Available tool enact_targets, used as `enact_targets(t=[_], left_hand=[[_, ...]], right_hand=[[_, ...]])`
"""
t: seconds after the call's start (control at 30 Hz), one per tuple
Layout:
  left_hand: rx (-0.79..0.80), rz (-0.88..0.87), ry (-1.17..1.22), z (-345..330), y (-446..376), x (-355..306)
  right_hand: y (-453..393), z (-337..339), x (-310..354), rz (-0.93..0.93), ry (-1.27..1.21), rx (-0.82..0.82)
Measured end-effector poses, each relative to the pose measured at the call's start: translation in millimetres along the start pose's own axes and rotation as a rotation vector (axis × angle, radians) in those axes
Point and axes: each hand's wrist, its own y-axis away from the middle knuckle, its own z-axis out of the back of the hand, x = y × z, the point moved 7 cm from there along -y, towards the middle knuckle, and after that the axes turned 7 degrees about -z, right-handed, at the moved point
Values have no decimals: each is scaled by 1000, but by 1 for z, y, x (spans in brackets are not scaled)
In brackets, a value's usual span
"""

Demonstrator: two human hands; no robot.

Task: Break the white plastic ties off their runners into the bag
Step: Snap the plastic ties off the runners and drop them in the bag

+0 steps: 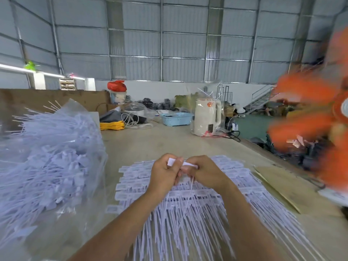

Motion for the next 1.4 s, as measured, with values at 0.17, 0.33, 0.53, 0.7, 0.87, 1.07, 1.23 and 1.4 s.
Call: enact_targets(t=[0.17,0.33,0.53,0.7,0.87,1.07,1.23,1.4], left_hand=[[-51,120,-84,4,-7,6],[3,412,172,0,-2,15],[65,544,442,12,-5,18],[-73,414,452,8,-5,20],[24,425,446,-10,-2,11],[171,369,342,-28,5,6],[149,401,400,-23,6,-2],[242,295,140,-22,11,-21]], right_hand=[[-8,-3,3,181,234,-138],[-6,0,9,279,329,-235],[11,78,-32,-94,-169,-740],[17,83,-23,28,-1166,-589],[2,29,-3,-167,-781,-204],[-1,-1,-5,-145,-575,-139],[-3,7,-2,-108,-641,-237],[0,29,-5,-23,-771,-391]])
